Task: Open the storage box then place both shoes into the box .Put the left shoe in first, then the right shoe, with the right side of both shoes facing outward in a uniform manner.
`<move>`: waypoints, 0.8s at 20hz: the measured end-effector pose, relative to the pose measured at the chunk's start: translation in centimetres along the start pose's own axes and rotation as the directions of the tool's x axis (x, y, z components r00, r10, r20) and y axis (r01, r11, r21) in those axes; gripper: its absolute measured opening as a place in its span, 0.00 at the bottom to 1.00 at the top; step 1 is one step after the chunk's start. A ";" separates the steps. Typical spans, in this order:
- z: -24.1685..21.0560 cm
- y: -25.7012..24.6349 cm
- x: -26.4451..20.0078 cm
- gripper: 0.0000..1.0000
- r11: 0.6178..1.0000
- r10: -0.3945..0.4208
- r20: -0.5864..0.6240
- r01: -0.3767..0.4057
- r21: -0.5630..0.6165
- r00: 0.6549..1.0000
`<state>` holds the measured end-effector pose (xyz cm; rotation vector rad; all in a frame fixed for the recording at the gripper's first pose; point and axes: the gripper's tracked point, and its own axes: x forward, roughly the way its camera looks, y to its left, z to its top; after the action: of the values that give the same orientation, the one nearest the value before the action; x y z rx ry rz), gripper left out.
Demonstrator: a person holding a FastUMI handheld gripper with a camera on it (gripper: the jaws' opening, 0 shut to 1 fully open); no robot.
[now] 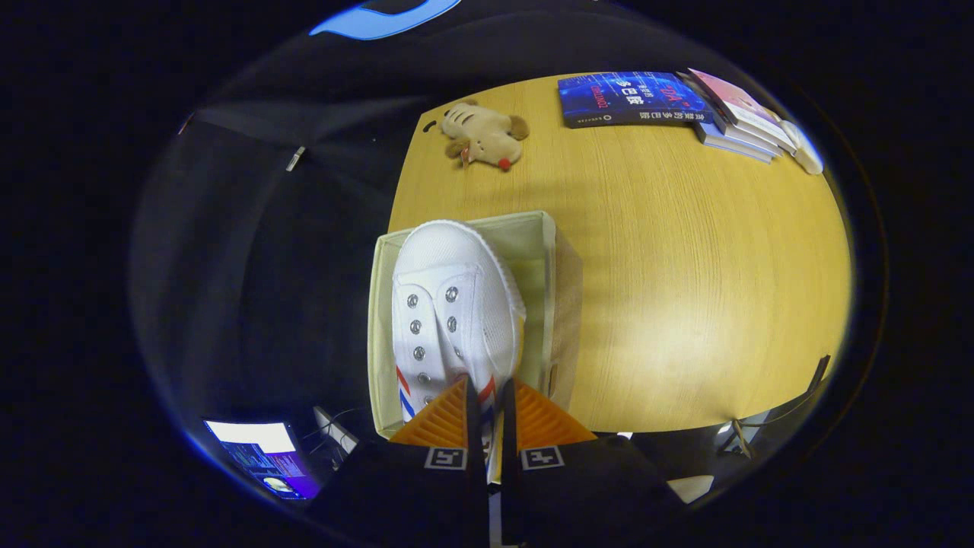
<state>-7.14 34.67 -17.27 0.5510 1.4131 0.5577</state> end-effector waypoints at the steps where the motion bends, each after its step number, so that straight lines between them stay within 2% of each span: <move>1: 0.1 -0.2 0.3 0.11 1.000 -0.011 -0.002 0.011 -0.003 1.000; 4: 0.1 -0.6 0.5 0.11 1.000 -0.027 -0.001 0.027 -0.003 1.000; 7: 0.5 -0.8 0.3 0.22 1.000 -0.012 0.010 0.012 0.005 1.000; 9: 0.8 1.1 0.1 0.33 0.995 0.082 0.024 -0.084 0.057 0.996; 11: 1.8 1.1 -1.1 0.50 0.992 0.106 0.046 -0.109 0.064 0.993; 13: 2.1 0.7 -1.4 0.82 0.991 0.112 0.062 -0.115 0.061 0.992; 15: 2.2 0.4 -1.8 0.97 0.990 0.118 0.076 -0.123 0.066 0.990; 16: 2.0 0.5 -2.0 0.97 0.989 0.128 0.082 -0.134 0.071 0.988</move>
<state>-5.28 33.66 -15.29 0.7229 1.3352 0.5829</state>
